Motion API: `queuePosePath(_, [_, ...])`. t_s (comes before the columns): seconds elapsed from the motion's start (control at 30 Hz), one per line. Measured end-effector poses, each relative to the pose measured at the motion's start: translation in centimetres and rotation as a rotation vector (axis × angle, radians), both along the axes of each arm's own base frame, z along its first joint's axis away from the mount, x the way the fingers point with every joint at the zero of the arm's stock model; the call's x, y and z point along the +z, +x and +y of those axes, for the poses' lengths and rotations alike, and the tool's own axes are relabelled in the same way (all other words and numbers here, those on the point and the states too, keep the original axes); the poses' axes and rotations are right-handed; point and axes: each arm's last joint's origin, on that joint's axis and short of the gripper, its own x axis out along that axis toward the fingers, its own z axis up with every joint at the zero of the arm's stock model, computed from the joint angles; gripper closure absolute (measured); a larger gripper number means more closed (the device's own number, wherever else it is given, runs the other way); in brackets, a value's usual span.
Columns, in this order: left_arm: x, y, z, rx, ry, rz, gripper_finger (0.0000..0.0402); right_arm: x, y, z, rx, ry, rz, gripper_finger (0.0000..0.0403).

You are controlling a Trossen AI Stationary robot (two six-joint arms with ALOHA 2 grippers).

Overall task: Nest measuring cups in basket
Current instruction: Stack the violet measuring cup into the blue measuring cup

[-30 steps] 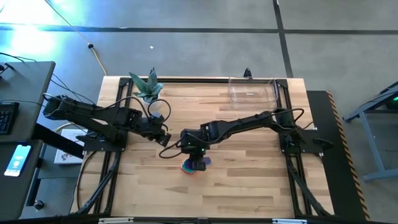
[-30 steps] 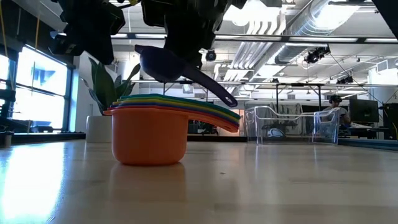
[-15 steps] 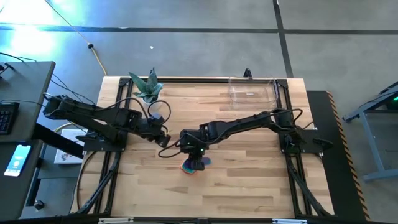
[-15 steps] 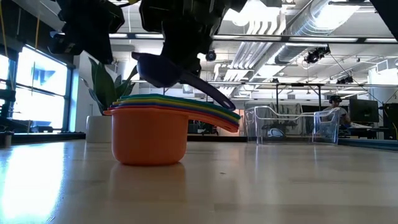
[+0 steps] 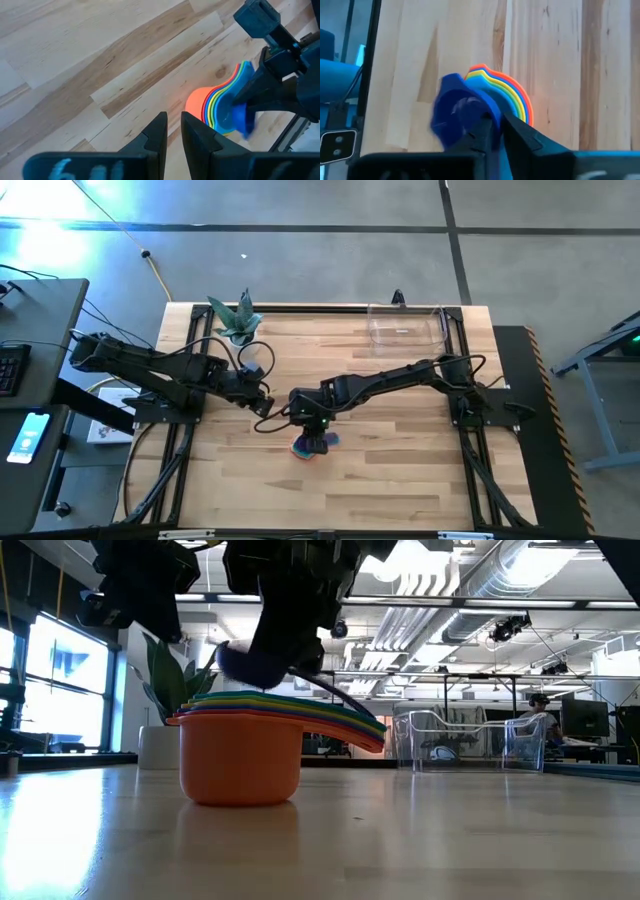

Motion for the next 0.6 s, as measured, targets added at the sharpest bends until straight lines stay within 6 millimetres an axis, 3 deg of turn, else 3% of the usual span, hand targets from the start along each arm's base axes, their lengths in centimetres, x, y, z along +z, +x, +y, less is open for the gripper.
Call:
queuePosePath(0.2, [0.00,0.00,0.00,0.000,0.000,0.000,0.0355,-0.01,0.03,-0.07,-0.013,-0.022,-0.004,0.0333])
queuePosePath(0.6, [0.00,0.00,0.00,-0.040,0.024,0.001,0.0355,0.42,-0.09,-0.14,-0.051,-0.021,-0.003,0.0327])
